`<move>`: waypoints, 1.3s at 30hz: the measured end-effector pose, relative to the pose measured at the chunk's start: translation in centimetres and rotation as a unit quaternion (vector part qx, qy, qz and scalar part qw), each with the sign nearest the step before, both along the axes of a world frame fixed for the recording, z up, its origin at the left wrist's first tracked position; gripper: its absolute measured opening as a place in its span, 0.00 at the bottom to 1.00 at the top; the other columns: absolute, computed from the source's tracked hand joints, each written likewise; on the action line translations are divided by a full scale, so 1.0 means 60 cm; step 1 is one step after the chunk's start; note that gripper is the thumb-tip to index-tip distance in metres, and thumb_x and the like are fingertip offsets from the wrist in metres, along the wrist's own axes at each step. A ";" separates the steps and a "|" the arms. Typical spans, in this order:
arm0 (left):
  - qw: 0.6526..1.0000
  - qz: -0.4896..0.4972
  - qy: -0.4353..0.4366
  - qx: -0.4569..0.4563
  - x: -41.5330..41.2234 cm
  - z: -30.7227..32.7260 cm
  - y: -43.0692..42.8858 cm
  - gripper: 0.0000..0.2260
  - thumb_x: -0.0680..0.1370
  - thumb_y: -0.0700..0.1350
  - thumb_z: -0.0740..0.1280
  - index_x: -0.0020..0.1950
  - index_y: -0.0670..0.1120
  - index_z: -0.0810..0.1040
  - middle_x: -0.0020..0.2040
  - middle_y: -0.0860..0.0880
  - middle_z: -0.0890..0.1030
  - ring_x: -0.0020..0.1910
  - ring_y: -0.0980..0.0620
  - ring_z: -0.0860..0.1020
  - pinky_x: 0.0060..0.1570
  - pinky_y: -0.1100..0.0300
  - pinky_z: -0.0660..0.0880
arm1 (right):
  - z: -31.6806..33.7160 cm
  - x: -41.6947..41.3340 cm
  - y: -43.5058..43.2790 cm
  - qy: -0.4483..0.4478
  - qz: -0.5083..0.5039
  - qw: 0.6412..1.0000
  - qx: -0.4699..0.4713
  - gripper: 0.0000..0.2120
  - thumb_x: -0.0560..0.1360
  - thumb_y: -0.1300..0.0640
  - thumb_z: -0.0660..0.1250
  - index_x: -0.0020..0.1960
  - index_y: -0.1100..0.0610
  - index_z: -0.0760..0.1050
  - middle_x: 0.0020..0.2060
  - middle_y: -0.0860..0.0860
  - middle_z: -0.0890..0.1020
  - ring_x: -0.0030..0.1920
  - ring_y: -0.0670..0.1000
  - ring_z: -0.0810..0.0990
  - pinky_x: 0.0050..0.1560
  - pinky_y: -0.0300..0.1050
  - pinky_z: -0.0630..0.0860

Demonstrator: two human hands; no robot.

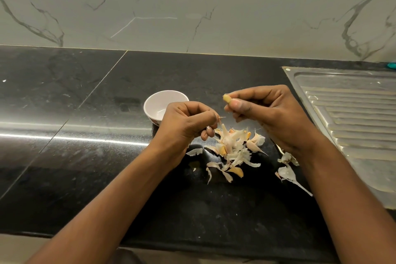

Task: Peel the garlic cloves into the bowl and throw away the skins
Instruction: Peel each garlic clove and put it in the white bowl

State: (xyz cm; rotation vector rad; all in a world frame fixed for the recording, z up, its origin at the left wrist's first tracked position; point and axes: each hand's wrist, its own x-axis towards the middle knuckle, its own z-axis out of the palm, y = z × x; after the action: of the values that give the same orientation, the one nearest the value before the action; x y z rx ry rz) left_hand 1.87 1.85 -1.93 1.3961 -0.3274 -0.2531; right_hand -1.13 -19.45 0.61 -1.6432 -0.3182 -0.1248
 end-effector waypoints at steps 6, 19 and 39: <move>0.999 -0.001 -0.026 0.044 0.001 -0.004 0.000 0.06 0.77 0.30 0.71 0.42 0.36 0.85 0.36 0.39 0.82 0.32 0.48 0.77 0.32 0.63 0.75 | 0.001 0.003 -0.005 0.031 0.007 0.999 0.004 0.12 0.76 0.58 0.73 0.58 0.58 0.85 0.49 0.56 0.90 0.48 0.51 0.88 0.50 0.43 0.85; 0.998 0.014 -0.066 0.016 -0.001 -0.001 0.000 0.10 0.80 0.29 0.64 0.47 0.34 0.86 0.42 0.37 0.86 0.35 0.46 0.78 0.32 0.59 0.76 | -0.004 0.005 -0.010 0.045 0.014 0.996 -0.079 0.11 0.76 0.54 0.74 0.56 0.56 0.88 0.46 0.55 0.89 0.46 0.51 0.86 0.47 0.42 0.83; 0.999 -0.028 0.014 -0.040 0.003 0.001 0.007 0.05 0.78 0.30 0.69 0.45 0.34 0.85 0.39 0.37 0.83 0.34 0.49 0.79 0.33 0.62 0.77 | -0.003 0.004 -0.016 0.039 0.050 0.994 -0.085 0.11 0.77 0.57 0.74 0.58 0.58 0.87 0.47 0.57 0.89 0.47 0.55 0.87 0.47 0.43 0.83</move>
State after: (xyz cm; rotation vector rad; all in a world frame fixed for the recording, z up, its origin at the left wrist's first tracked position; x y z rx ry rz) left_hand 2.04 2.25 -1.90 1.3038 -0.3514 -0.3020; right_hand -0.89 -20.42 0.42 -1.7908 -0.3583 0.0439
